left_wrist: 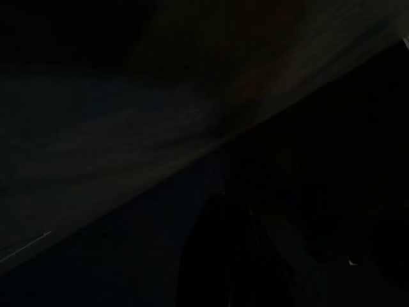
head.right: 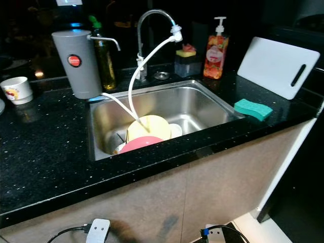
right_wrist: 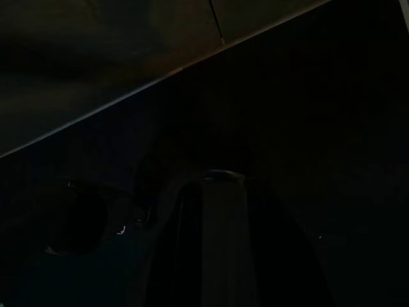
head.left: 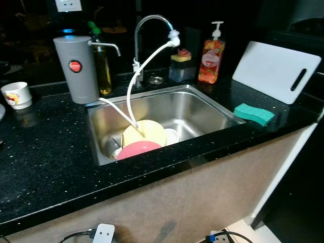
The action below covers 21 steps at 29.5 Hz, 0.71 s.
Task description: Kitchen organization
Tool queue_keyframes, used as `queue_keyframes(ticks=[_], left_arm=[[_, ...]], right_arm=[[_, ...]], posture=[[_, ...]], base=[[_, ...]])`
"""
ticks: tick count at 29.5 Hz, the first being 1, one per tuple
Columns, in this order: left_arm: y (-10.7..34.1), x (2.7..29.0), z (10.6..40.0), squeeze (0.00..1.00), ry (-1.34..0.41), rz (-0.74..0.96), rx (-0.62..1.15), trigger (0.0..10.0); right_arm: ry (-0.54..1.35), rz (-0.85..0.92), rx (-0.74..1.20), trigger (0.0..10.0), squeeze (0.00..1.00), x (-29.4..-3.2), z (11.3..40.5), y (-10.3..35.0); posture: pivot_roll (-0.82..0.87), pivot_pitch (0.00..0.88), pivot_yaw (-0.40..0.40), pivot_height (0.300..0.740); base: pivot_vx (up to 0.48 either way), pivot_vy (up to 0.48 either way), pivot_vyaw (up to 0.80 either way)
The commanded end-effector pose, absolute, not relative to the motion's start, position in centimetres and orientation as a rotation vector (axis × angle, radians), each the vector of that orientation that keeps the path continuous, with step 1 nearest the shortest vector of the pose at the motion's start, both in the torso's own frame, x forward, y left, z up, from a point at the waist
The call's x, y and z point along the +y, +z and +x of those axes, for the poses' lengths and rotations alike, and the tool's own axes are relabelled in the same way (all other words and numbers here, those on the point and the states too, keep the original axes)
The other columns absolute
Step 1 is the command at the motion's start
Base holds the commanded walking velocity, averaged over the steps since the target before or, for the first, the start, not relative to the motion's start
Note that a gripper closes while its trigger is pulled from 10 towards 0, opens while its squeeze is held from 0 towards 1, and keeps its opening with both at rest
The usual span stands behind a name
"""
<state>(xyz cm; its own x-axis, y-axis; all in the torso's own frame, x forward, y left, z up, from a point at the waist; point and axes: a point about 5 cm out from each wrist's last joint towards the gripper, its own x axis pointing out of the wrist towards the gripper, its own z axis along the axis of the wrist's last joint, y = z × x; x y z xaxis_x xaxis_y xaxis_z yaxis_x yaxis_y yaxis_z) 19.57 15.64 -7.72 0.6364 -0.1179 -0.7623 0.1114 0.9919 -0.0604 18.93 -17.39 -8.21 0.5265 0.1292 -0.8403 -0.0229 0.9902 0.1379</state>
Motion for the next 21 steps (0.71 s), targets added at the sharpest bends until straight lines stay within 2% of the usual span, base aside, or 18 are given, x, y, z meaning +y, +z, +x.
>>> queue_keyframes(ticks=[1,6,9,21], left_arm=[[-7.81,15.90,19.33,0.00,-0.115,-0.018,0.874,10.0],[-7.80,16.04,19.24,0.00,-0.108,-0.030,0.869,10.0],[-7.64,16.07,19.34,0.00,-0.109,-0.028,0.838,10.0],[-7.96,15.99,18.68,0.00,-0.124,-0.025,0.852,10.0]], right_arm=[[0.115,0.111,1.023,10.0,0.00,-16.90,18.87,-8.28],[0.123,0.107,1.023,10.0,0.00,-16.68,18.95,-8.26],[0.125,0.106,1.023,10.0,0.00,-16.65,18.93,-8.27],[0.123,0.108,1.031,10.0,0.00,-16.63,18.42,-8.51]], posture=[[0.00,0.000,-0.008,0.740],[0.00,0.000,-0.008,0.740],[0.01,0.000,-0.008,0.740],[0.02,0.000,-0.019,0.740]], base=[[0.000,0.000,0.00],[0.000,0.000,0.00],[0.000,0.466,0.00],[0.000,0.000,0.00]])
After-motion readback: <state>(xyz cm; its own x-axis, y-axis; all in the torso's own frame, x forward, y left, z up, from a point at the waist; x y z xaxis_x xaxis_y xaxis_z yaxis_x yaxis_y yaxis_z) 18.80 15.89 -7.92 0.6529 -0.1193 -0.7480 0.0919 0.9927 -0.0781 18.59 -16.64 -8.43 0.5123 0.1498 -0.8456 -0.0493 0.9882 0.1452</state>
